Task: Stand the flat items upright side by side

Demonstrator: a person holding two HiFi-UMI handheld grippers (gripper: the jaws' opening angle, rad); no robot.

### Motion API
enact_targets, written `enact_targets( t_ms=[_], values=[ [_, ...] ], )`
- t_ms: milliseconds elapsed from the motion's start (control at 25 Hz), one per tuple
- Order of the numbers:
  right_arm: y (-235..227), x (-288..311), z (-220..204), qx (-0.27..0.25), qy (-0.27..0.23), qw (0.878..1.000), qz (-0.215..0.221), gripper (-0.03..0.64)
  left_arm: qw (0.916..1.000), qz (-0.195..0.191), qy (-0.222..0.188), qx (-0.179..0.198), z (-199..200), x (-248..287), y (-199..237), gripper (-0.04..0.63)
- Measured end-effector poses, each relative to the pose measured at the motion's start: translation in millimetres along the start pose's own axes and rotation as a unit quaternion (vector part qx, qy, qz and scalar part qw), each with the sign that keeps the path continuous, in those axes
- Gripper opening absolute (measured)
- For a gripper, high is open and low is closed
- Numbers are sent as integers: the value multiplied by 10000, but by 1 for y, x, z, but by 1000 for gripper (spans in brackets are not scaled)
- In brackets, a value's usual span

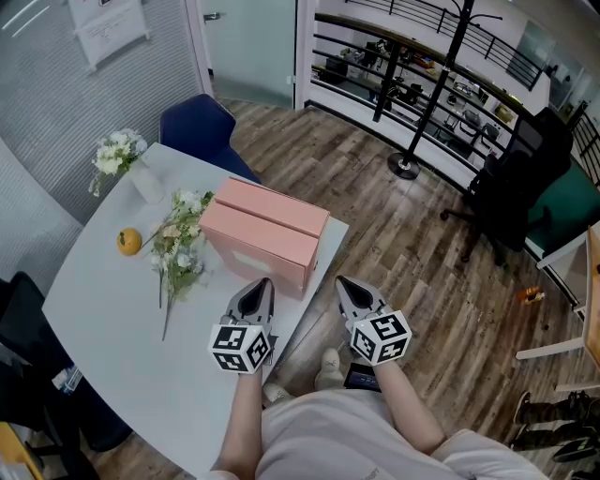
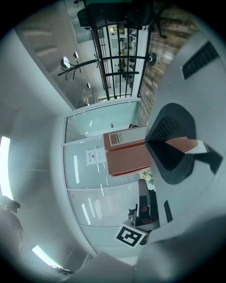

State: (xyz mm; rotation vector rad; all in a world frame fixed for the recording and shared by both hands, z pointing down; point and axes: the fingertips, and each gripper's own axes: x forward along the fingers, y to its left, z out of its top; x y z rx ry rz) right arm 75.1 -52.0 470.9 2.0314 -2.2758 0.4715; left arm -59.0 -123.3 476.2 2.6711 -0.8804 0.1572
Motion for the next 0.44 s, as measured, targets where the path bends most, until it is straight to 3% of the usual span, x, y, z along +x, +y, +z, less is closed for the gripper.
enact_targets(
  t_ms=[440],
  values=[
    [0,-1,1,1,-1,10000,20,15,10000,24,-26,-43,1,-2,0,5]
  ],
)
